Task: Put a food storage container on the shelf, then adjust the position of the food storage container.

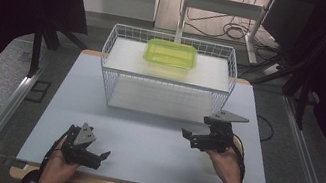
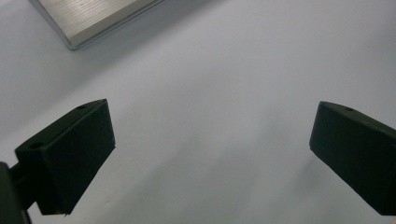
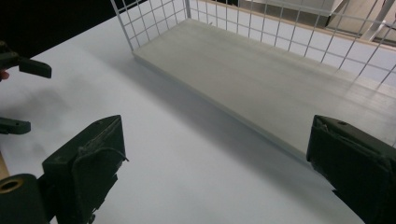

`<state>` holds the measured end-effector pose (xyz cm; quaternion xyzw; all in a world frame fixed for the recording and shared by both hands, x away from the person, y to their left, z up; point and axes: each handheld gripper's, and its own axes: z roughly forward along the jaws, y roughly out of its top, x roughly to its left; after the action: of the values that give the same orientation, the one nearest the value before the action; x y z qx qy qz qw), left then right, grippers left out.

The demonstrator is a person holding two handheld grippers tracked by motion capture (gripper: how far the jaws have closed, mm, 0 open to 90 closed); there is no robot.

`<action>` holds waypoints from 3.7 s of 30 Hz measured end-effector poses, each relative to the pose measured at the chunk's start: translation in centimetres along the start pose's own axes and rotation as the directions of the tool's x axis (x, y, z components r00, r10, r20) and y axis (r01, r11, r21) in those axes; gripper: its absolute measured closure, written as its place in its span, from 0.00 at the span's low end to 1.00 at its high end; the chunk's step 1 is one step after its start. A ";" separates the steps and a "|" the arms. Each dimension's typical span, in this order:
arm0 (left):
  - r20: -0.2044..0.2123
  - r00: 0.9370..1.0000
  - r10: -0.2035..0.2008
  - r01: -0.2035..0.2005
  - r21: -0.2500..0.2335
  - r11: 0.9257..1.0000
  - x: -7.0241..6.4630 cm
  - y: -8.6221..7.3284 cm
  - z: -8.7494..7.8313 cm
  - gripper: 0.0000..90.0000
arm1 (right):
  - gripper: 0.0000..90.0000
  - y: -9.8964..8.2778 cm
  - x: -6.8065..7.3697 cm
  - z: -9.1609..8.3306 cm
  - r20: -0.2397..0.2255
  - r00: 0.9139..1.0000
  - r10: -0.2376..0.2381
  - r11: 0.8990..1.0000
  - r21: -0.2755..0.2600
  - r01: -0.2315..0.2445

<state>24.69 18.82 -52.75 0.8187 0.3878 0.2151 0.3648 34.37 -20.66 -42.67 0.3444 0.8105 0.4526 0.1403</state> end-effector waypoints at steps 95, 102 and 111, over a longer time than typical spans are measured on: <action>-0.006 1.000 0.024 -0.024 0.024 0.999 -0.2 0.0 0.1 0.00 | 0.99 -7.8 -6.9 -4.0 0.283 0.948 0.147 0.968 0.154 -0.196; -0.013 1.000 0.000 0.000 0.003 1.000 0.0 0.0 -0.1 0.00 | 0.99 -8.6 -7.5 -5.1 0.319 0.933 0.168 0.963 0.149 -0.225; 0.003 0.999 -0.035 0.035 -0.041 0.999 0.4 0.0 -0.4 0.00 | 0.99 -10.2 -6.6 -5.0 0.258 0.944 0.207 0.946 0.194 -0.261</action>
<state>24.65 19.29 -52.43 0.8042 0.3972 0.2160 0.3858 32.03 -32.02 -48.94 0.5033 0.7874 0.3272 0.1398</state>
